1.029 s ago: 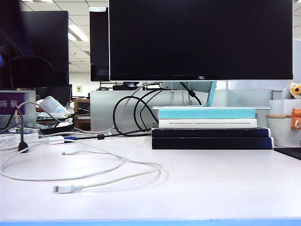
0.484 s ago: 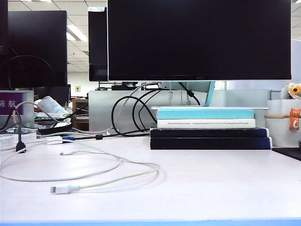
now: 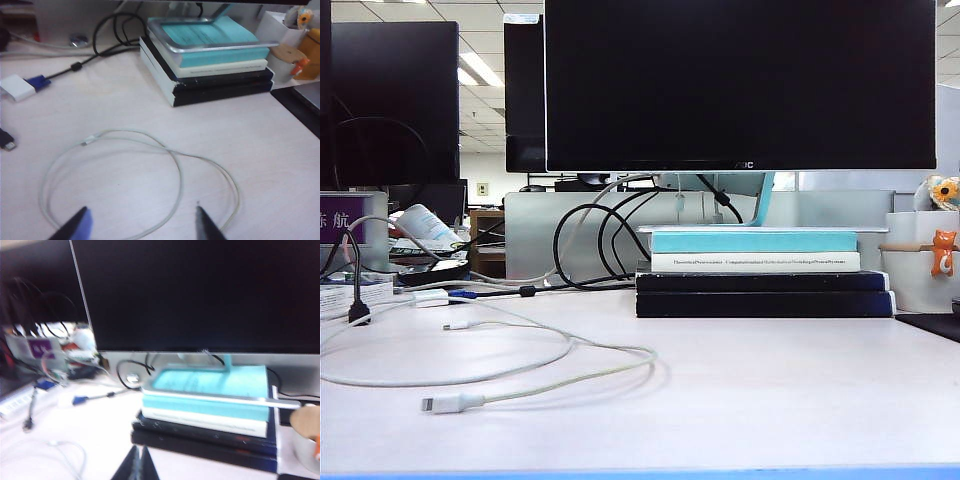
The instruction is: Unfold the white charging cable into a straight cable.
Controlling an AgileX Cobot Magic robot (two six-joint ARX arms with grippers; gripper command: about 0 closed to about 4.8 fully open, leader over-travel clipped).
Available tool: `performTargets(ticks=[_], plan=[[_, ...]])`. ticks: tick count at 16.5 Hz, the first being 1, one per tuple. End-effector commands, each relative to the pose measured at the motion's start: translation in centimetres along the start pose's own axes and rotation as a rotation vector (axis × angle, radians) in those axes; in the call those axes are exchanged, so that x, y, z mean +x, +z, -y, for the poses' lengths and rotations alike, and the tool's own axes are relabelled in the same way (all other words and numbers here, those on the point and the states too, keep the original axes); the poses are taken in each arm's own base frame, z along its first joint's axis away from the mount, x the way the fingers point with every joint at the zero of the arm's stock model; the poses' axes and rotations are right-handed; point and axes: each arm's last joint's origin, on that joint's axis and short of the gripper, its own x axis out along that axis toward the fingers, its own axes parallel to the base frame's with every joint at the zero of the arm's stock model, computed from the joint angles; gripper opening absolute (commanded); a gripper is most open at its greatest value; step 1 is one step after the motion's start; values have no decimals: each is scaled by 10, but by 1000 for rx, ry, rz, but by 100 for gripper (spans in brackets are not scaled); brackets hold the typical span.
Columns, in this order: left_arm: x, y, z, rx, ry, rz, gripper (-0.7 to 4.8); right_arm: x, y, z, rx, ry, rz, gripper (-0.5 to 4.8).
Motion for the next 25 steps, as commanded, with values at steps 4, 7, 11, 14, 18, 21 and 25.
performTargets(ticks=[4, 7, 11, 14, 18, 21, 25], plan=[[12, -11, -26, -73, -1, 82, 231, 1, -3, 1, -80, -50, 10, -7], [5, -9, -31, 10, 158, 143, 222, 9, -27, 4, -90, -177, -8, -7], [3, -10, -32, 0, 212, 257, 222, 20, -75, 5, -74, -187, 38, -7], [10, -23, -35, 40, 199, 351, 212, 21, -101, 7, -81, -184, 8, -6], [33, -66, -47, 75, 228, 227, -6, 21, -105, 6, 102, -155, -19, -4], [37, -70, -50, 43, 256, 288, -6, 20, -107, 8, 102, -166, -9, -4], [37, -74, -52, 25, 331, 259, -6, 13, -98, 54, 57, -500, 89, -5]])
